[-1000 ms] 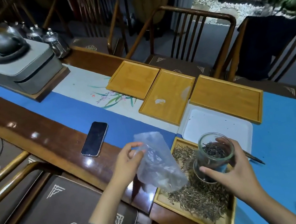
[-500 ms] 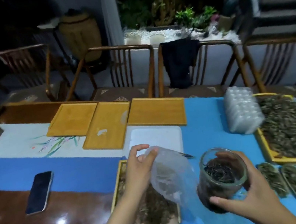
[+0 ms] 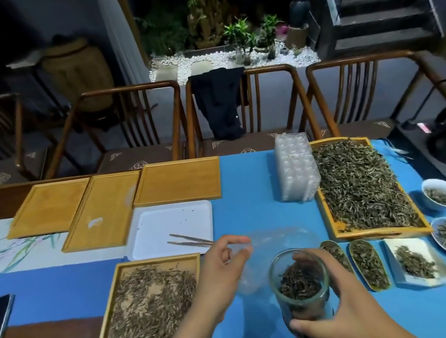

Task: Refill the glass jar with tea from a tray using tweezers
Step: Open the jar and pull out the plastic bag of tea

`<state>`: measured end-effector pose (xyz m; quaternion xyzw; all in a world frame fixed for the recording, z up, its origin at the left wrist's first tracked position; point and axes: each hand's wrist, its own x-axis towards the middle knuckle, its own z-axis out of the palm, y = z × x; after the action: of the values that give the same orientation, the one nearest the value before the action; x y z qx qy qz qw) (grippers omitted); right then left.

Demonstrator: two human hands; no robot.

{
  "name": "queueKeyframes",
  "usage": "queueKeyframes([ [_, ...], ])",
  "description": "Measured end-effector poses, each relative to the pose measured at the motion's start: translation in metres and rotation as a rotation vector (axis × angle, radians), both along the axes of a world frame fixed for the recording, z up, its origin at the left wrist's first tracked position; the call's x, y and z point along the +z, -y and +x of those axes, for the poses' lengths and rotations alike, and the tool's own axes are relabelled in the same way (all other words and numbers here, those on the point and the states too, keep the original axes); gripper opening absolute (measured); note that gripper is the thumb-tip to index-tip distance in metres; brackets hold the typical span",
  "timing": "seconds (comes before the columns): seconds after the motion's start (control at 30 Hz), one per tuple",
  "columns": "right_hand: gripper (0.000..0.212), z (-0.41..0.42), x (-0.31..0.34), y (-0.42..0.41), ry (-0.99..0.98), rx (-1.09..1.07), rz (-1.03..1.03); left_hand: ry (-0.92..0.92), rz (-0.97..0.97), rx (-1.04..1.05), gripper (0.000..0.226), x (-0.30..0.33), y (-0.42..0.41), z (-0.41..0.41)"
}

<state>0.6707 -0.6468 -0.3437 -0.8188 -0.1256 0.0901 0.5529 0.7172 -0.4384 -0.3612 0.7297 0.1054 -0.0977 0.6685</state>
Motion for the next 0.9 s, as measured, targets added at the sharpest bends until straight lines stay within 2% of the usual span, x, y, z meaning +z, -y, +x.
queueKeyframes([
  [0.2, 0.08, 0.004, -0.011, 0.028, -0.015, 0.015, -0.048, -0.005, -0.024, 0.045, 0.007, -0.006, 0.016, -0.006],
  [0.43, 0.085, 0.007, 0.0, 0.04, 0.052, -0.019, -0.064, 0.093, 0.056, 0.043, 0.035, -0.014, 0.022, -0.014],
  [0.63, 0.084, 0.023, 0.023, 0.033, 0.132, -0.067, -0.091, 0.127, 0.118, 0.025, 0.03, -0.013, 0.015, -0.012],
  [0.77, 0.081, 0.03, 0.02, 0.018, 0.088, -0.008, -0.172, 0.16, 0.074, 0.06, 0.018, -0.011, 0.01, -0.008],
  [0.9, 0.082, 0.028, 0.011, 0.01, 0.037, 0.027, -0.269, 0.174, 0.054, 0.093, 0.021, -0.011, 0.002, -0.004],
])
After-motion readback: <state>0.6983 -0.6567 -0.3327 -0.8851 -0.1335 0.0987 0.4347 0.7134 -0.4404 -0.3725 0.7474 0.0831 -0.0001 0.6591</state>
